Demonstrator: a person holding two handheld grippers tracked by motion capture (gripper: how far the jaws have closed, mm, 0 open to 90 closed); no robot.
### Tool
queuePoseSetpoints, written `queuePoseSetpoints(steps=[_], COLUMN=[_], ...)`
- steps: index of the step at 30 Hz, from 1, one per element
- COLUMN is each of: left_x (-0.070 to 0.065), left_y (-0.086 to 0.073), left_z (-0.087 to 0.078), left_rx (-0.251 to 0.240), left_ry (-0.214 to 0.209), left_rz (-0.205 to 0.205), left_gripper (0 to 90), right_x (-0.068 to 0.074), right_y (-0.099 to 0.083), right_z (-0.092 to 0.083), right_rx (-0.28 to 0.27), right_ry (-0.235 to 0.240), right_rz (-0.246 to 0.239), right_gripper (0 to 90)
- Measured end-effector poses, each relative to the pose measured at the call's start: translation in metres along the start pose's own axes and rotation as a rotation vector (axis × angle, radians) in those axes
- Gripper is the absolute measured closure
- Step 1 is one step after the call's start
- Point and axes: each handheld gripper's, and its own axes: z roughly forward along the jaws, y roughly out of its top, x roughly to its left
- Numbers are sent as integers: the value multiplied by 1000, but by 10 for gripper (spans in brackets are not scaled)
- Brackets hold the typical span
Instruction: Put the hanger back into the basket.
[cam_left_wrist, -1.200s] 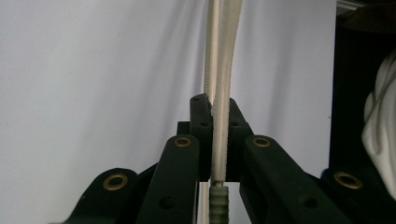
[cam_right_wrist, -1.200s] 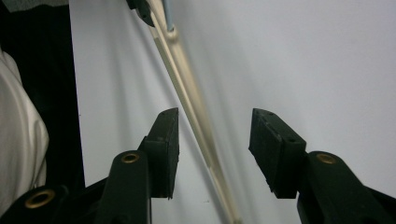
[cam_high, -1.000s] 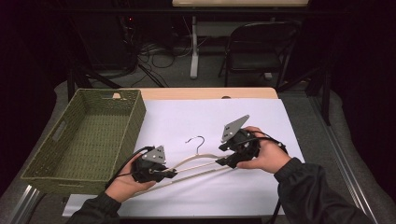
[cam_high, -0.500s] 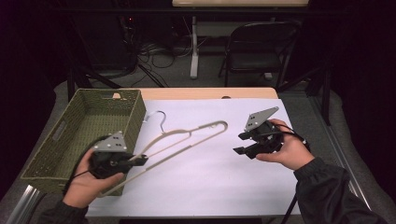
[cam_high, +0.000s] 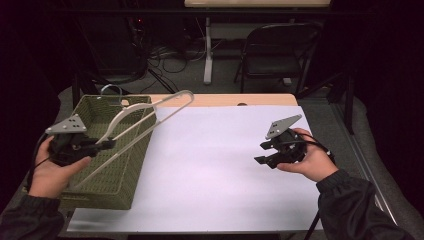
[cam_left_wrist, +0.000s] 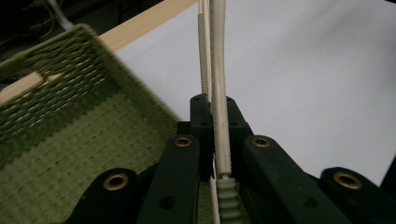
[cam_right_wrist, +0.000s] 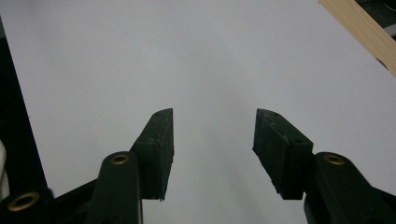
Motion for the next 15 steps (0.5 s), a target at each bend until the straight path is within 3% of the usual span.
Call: queuePoseSetpoints(steps=[1,2,3,6,7,8,15], left_x=[8,12,22,31,35,40,58], left_y=[-2,-3,-5,-7,-8,-10,-17], left_z=[-3,-5,-10,-13,-15,-17,-19], left_rx=[2,2,12,14,14,10,13], left_ry=[13,23,47,66,73,76,104], left_rz=[-11,-15,-24,-32,-37,-42,-61], left_gripper=[873,873,873,873,873,873,873], right_x=[-1,0,-1,-2,-2,-3,-2], right_y=[0,-1,-1,-1,-2,-1,-3], right_z=[1,2,2,1,4,2,6], right_rx=[-7,-17,-2,3,-23,9,8], right_ry=[6,-21,-6,-1,-14,-9,-12], right_rz=[2,5,7,12,18,15,19], right_gripper=[474,474,472,471,470,470,469])
